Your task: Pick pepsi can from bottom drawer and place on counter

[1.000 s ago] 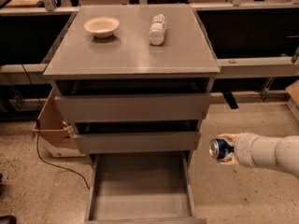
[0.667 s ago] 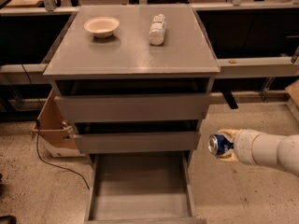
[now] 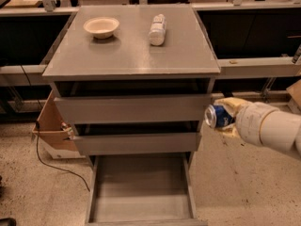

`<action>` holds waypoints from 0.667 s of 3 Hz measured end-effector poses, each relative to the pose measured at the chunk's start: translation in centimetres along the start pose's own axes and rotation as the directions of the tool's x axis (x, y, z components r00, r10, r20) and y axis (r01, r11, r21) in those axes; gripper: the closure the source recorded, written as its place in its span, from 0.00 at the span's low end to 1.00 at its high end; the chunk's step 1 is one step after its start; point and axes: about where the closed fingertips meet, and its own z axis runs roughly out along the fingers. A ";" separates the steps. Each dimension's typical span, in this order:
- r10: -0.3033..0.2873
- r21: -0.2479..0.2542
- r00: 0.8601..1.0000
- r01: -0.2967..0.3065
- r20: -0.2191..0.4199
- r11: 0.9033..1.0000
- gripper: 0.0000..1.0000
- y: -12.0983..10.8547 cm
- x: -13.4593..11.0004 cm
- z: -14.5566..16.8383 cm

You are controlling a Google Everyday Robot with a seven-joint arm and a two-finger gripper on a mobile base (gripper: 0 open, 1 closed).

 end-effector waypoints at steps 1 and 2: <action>-0.048 0.093 0.997 0.042 0.066 0.995 1.00 -5.8 -3.4 -0.3; -0.068 0.169 0.989 0.046 0.131 0.985 1.00 -10.6 -6.1 0.6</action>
Offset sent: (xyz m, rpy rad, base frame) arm 0.0718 0.1132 0.1544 0.1691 -0.2620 0.2052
